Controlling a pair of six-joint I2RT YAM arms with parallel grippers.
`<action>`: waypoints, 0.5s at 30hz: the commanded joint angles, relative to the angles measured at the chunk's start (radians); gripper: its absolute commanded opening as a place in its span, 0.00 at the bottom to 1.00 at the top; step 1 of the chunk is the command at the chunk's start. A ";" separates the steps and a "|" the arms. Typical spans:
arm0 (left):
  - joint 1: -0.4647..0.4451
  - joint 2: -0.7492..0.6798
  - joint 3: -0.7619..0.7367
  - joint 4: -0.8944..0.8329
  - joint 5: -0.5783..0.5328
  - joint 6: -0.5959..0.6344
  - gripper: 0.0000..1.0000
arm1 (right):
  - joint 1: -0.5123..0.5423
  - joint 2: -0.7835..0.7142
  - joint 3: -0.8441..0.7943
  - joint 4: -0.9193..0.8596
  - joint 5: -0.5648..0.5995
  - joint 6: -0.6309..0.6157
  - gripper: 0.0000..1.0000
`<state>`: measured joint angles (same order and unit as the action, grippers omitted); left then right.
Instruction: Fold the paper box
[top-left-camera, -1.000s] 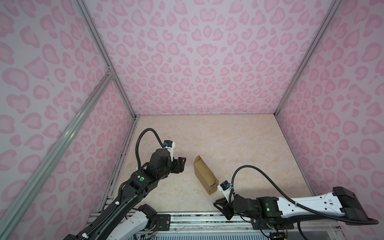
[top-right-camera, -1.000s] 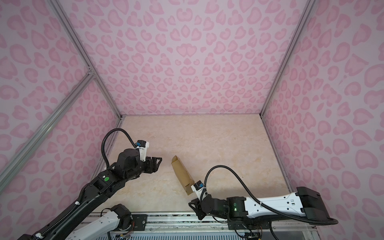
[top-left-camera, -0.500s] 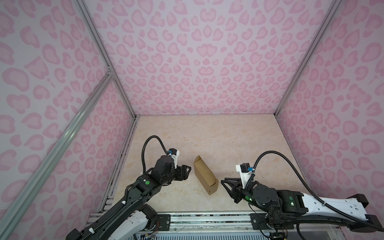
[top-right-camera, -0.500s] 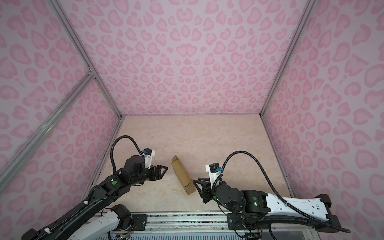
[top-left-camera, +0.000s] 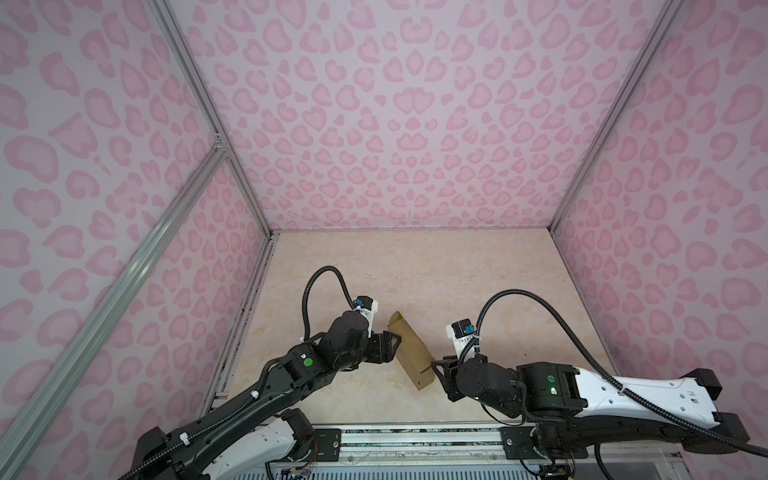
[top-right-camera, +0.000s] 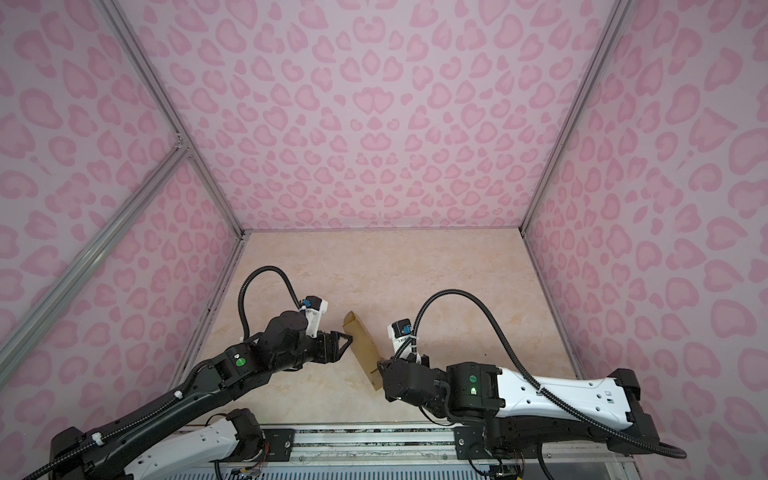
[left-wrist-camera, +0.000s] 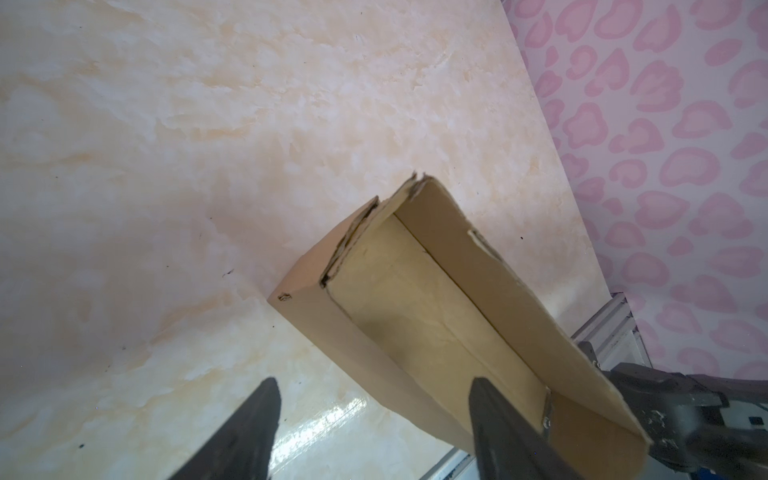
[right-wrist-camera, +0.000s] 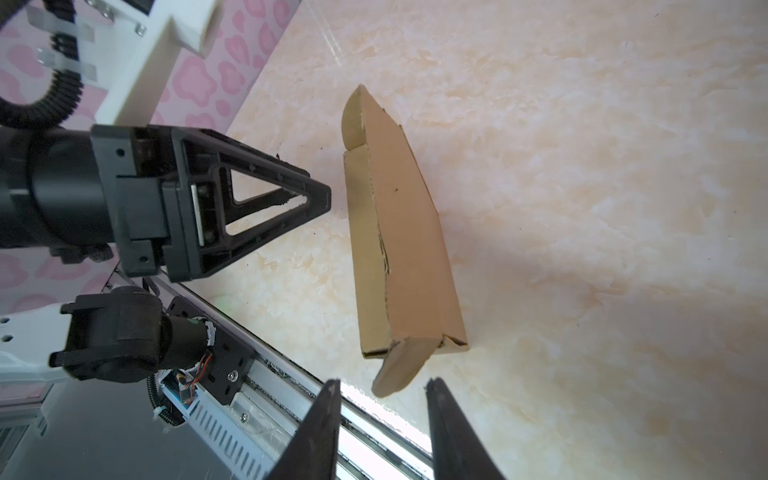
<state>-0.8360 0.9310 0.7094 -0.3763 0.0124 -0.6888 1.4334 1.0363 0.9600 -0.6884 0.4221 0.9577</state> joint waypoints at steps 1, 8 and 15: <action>-0.014 0.021 0.010 -0.019 -0.024 -0.023 0.74 | 0.004 0.042 0.028 -0.067 -0.002 0.013 0.37; -0.035 0.049 0.013 -0.024 -0.051 -0.017 0.74 | 0.002 0.067 0.042 -0.070 -0.023 0.020 0.36; -0.040 0.074 0.005 -0.020 -0.065 -0.015 0.73 | -0.013 0.100 0.044 -0.049 -0.058 0.013 0.33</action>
<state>-0.8753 1.0019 0.7105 -0.3958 -0.0326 -0.7059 1.4250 1.1328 1.0077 -0.7456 0.3733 0.9749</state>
